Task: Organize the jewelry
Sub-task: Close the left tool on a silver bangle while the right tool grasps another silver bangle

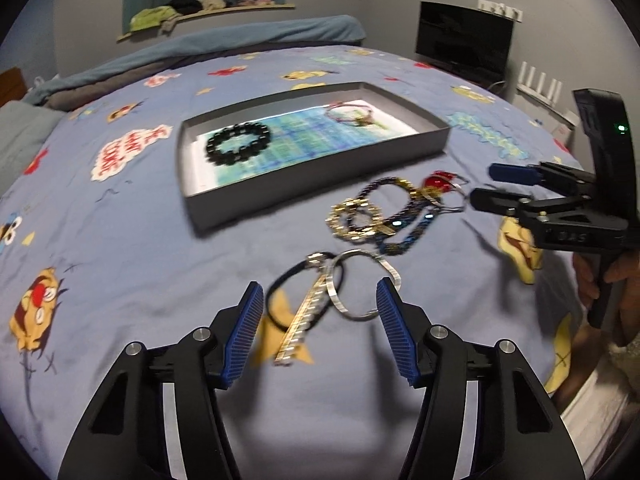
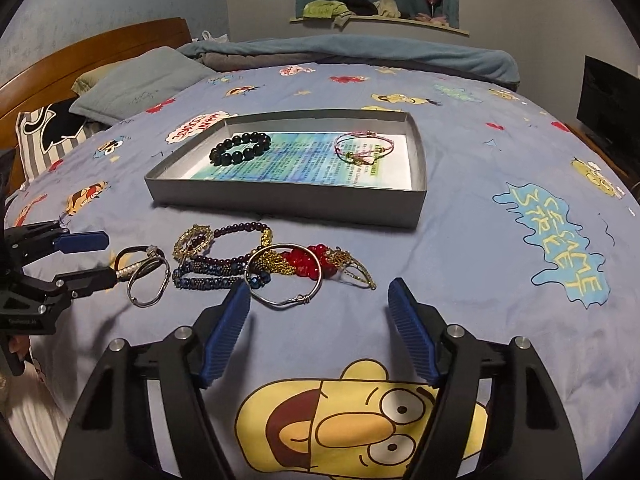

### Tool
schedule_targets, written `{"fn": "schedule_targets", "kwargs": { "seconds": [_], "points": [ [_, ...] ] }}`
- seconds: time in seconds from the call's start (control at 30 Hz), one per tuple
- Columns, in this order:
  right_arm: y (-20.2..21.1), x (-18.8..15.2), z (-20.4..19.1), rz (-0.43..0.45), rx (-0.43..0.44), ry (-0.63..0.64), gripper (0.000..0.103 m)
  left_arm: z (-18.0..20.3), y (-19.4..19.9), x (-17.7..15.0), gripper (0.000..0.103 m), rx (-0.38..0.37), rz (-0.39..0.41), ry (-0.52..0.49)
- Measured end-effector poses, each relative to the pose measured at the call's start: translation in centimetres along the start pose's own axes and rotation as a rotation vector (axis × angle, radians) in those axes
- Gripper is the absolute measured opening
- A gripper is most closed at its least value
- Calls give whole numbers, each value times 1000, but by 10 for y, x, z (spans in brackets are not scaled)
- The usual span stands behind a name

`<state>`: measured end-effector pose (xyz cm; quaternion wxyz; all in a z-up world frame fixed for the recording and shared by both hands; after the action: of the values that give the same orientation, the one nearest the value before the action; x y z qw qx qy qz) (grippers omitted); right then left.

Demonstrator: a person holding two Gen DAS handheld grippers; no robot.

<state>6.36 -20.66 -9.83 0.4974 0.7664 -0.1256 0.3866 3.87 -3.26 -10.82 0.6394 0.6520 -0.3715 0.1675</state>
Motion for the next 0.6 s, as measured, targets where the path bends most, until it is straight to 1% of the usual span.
{"fn": "schedule_targets", "kwargs": {
  "seconds": [0.13,0.27,0.4,0.6],
  "points": [
    [-4,-4,-7,-20,24,15,60,15,-4,-3,61,-32,-16,-26],
    [-7,-6,-12,-28,38,26,59,21,-8,-4,61,-38,-28,-37],
    [-15,-8,-14,-46,39,30,57,25,-11,-5,61,-64,-37,-23],
    [-21,-7,-14,-47,40,29,57,33,-18,-1,60,-43,-17,-61]
  ]
}}
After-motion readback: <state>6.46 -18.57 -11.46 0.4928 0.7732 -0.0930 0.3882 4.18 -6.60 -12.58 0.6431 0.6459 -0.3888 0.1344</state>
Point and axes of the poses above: each gripper's, at about its wrist camera, not at the fingertips, and y roughly against the way its jaws point, z to its right, x to its top, the point moved 9 cm from there along -y, roughly the way its jaws point, and after that the axes turned 14 degrees about x, right-handed, at the moved point
